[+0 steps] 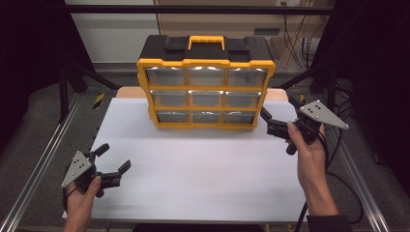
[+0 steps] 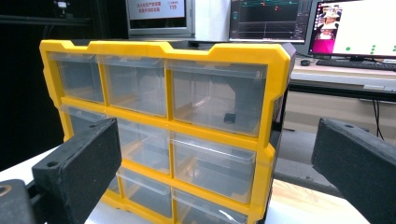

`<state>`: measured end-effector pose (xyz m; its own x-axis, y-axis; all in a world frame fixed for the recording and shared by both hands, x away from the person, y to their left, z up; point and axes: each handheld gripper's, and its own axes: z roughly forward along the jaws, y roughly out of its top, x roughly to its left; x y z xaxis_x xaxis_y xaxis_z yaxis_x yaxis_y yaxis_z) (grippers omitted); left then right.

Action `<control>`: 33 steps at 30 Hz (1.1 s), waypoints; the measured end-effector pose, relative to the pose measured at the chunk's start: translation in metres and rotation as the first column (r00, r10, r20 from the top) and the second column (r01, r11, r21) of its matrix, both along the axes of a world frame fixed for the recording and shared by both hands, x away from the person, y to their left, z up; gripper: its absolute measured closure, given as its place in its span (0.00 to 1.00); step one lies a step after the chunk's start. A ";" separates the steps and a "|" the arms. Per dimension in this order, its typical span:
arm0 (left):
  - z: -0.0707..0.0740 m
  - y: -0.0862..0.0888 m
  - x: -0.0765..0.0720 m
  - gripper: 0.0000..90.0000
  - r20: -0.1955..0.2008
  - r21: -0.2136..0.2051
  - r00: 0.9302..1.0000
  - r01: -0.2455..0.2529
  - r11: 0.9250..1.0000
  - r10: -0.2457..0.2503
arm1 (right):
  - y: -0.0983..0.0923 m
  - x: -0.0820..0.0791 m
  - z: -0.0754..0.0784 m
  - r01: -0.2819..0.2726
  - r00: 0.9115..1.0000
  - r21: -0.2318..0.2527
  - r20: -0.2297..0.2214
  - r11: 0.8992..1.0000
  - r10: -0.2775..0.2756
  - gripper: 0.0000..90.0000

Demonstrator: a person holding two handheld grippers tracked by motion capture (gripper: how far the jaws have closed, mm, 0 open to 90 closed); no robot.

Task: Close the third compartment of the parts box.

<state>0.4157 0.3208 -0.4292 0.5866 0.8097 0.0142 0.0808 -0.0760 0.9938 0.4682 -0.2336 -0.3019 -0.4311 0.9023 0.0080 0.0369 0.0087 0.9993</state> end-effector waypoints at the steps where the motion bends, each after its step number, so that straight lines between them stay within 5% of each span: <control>1: 0.000 0.000 0.000 0.01 0.001 0.000 1.000 0.000 1.000 0.000 | 0.000 0.000 0.000 0.001 1.000 0.000 0.002 1.000 -0.001 0.02; 33: 0.000 0.003 -0.002 0.01 0.012 -0.002 1.000 -0.013 1.000 0.013 | -0.018 -0.018 -0.010 0.015 1.000 -0.001 0.023 1.000 -0.015 0.03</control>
